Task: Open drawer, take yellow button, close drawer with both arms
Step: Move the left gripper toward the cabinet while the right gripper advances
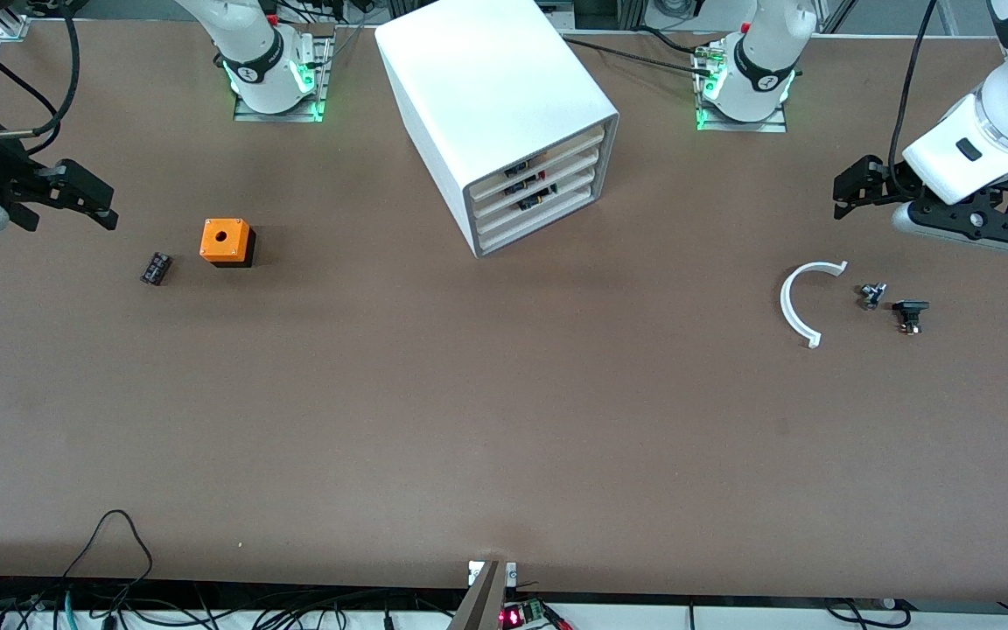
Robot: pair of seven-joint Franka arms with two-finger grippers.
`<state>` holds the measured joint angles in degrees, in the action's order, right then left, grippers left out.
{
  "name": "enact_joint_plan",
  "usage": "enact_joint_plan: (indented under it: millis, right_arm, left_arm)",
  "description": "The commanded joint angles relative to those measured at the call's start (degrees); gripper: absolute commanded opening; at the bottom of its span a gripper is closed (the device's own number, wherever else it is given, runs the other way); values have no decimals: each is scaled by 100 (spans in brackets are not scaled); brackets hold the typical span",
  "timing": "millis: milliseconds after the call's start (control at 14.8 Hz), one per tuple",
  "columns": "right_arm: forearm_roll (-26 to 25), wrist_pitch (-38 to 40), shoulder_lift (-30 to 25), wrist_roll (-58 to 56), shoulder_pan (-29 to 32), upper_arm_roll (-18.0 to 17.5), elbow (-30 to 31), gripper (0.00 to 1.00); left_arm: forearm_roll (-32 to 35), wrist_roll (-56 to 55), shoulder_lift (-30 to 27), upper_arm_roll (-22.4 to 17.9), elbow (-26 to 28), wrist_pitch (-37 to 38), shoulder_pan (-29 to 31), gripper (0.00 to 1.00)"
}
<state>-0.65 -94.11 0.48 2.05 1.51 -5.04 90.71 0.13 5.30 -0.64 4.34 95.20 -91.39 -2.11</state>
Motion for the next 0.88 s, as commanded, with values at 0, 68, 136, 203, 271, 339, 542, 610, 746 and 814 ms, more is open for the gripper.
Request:
enact_joint_plan:
  millis: [0, 68, 136, 203, 271, 339, 542, 610, 746, 814]
  right_arm:
    - [-40, 121, 66, -64, 51, -32, -150, 99]
    - [-40, 121, 66, -12, 51, -32, -150, 100]
    - [-40, 121, 66, -3, 51, -32, -150, 99]
    - [-57, 78, 66, -98, 51, -32, -150, 99]
    - [-58, 77, 66, -108, 59, -32, -150, 99]
    - [-40, 95, 66, -12, 60, -32, -150, 99]
    - [-31, 86, 66, -29, 68, -23, -168, 99]
    - [-31, 78, 66, -3, 60, -32, -168, 99]
    - [-66, 60, 66, -89, 59, -32, -168, 99]
    - [-75, 60, 74, -90, 68, -32, -168, 99]
  left_arm:
    - [206, -55, 20, 14, -134, 130, -9, 100]
    - [206, -55, 20, 14, -134, 130, -9, 100]
    - [206, -55, 20, 14, -134, 130, -9, 100]
    - [206, -55, 20, 14, -134, 130, 0, 100]
    - [206, -64, 20, 14, -134, 130, -9, 100]
    - [206, -55, 20, 14, -134, 130, -9, 100]
    - [206, -64, 20, 14, -134, 139, -9, 100]
    - [206, -64, 20, 14, -134, 139, -9, 100]
    - [206, -64, 20, 14, -134, 156, -9, 100]
    - [198, -55, 20, 14, -151, 261, -9, 100]
